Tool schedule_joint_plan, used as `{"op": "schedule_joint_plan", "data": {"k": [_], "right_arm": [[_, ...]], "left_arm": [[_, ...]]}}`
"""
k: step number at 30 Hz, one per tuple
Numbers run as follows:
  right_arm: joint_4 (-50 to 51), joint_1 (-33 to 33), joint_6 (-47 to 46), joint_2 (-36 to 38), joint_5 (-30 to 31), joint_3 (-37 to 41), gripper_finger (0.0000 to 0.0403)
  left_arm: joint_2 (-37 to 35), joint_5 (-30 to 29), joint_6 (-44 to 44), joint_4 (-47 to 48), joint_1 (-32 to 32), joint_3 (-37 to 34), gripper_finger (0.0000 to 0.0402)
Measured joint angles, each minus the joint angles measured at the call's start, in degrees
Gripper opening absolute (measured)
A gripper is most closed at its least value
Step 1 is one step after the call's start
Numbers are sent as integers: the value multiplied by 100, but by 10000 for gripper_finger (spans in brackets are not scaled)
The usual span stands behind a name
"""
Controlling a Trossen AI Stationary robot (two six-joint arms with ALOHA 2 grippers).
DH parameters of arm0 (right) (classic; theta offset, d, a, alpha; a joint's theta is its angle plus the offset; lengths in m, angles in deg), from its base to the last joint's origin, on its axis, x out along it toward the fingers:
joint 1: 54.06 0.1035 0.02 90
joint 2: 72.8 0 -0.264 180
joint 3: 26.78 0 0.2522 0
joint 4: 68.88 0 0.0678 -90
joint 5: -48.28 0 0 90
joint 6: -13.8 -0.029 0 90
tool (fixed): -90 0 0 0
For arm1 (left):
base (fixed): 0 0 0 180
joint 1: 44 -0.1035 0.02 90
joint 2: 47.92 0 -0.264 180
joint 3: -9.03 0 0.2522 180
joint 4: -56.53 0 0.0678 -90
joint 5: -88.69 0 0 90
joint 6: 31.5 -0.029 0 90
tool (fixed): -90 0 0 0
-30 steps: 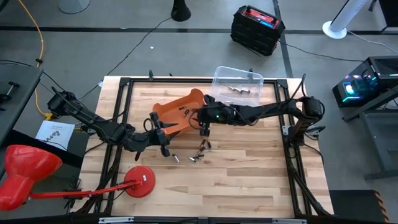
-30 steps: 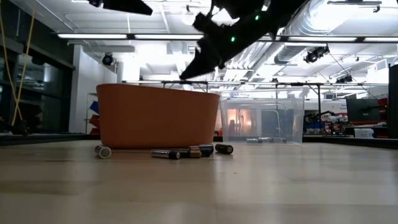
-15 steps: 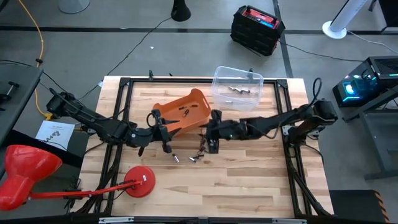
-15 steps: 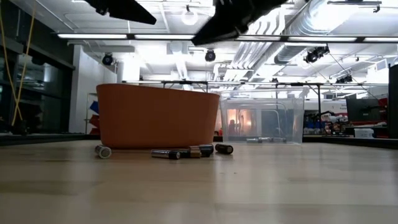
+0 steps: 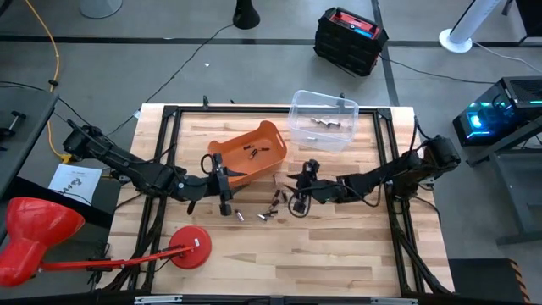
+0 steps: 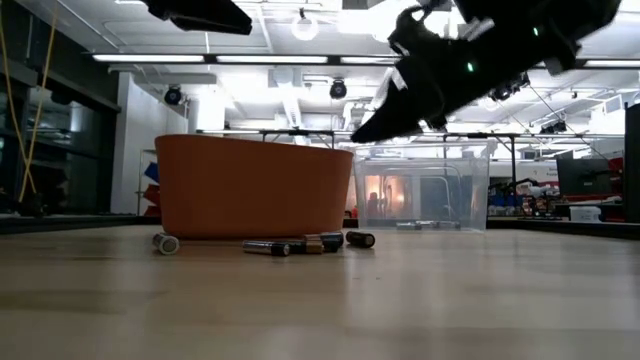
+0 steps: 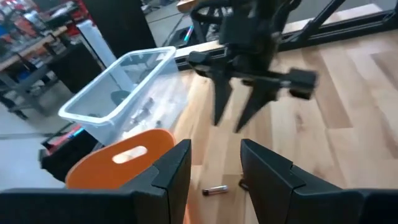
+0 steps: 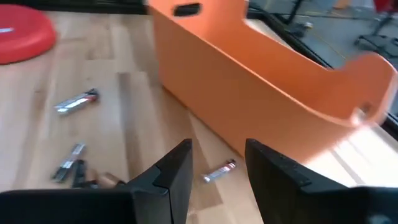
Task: Sort batteries
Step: Put the black battery into the orange bin
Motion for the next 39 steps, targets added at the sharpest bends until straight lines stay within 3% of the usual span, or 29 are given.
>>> {"op": "schedule_joint_plan", "data": {"k": [7,16,22,27,39], "right_arm": [[-444,-331,-311,-2,49,360,142],[-659,-414,-368,-2,-86,360,142],[-651,-513,-968,-297,-706,360,142],[-580,-521,-1268,-747,-808,360,142],[-574,-461,-1264,-831,-1483,358,142]], "left_arm": [[0,11,396,7,52,0,131],[0,-23,-41,-163,67,0,131],[0,-14,28,-149,67,0,131],[0,-5,94,-144,67,0,131],[0,-9,-205,-164,-82,0,131]]}}
